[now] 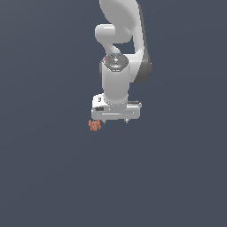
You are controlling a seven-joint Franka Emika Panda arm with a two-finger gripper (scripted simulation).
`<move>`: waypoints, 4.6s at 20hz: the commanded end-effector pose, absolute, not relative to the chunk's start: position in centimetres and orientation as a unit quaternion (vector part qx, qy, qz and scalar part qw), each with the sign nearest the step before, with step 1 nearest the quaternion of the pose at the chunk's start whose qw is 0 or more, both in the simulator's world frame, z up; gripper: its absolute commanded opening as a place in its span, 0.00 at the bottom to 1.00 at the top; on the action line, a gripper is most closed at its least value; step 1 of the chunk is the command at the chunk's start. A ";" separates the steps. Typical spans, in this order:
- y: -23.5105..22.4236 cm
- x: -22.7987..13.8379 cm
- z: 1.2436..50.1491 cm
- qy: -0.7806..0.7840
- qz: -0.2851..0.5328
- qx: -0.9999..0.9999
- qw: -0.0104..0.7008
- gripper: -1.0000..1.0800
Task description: Pick up the object and move it to a goal position.
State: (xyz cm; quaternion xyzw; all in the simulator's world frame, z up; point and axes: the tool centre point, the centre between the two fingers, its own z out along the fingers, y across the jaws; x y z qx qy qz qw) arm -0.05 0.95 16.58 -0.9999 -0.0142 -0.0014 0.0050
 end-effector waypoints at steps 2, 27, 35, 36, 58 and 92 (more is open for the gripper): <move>0.9 0.0 16.6 -0.014 -0.002 -1.000 0.005 0.96; -4.6 -1.8 14.1 -0.047 -0.008 -0.999 0.000 0.96; -8.9 -4.5 10.6 -0.078 -0.003 -0.997 0.000 0.96; -9.3 -4.8 10.3 -0.081 -0.002 -0.997 0.000 0.96; -10.8 -6.1 5.1 -0.092 0.000 -0.996 0.000 0.96; -7.6 -7.2 10.6 -0.092 0.000 -0.996 0.000 0.00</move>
